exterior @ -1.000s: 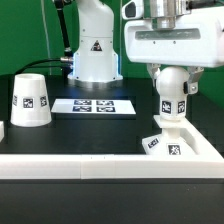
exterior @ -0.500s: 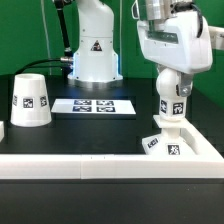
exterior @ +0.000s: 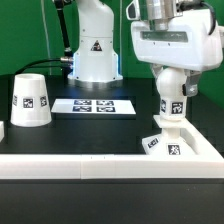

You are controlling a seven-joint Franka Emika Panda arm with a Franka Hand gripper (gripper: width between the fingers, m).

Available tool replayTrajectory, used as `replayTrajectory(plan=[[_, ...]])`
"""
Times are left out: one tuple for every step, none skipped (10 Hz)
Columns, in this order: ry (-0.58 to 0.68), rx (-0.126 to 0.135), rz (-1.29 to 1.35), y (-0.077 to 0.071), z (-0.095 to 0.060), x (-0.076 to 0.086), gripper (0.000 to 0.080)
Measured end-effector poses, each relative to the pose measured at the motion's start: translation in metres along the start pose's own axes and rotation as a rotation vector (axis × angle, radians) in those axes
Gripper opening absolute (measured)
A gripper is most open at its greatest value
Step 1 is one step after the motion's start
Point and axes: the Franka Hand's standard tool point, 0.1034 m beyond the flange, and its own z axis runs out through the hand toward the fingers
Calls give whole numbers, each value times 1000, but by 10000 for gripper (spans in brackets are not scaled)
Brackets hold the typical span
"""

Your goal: Assemble lamp

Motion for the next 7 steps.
replayTrajectory(plan=[[1, 3, -94, -2, -3, -2, 699], [0, 1, -159, -1, -1, -1, 699], [0, 0, -203, 0, -1, -1, 699], [0, 0, -296, 0, -1, -1, 699], [0, 0, -375, 0, 0, -1, 699], [0, 0, -436, 0, 0, -1, 699], [22, -20, -574, -1, -1, -2, 699]])
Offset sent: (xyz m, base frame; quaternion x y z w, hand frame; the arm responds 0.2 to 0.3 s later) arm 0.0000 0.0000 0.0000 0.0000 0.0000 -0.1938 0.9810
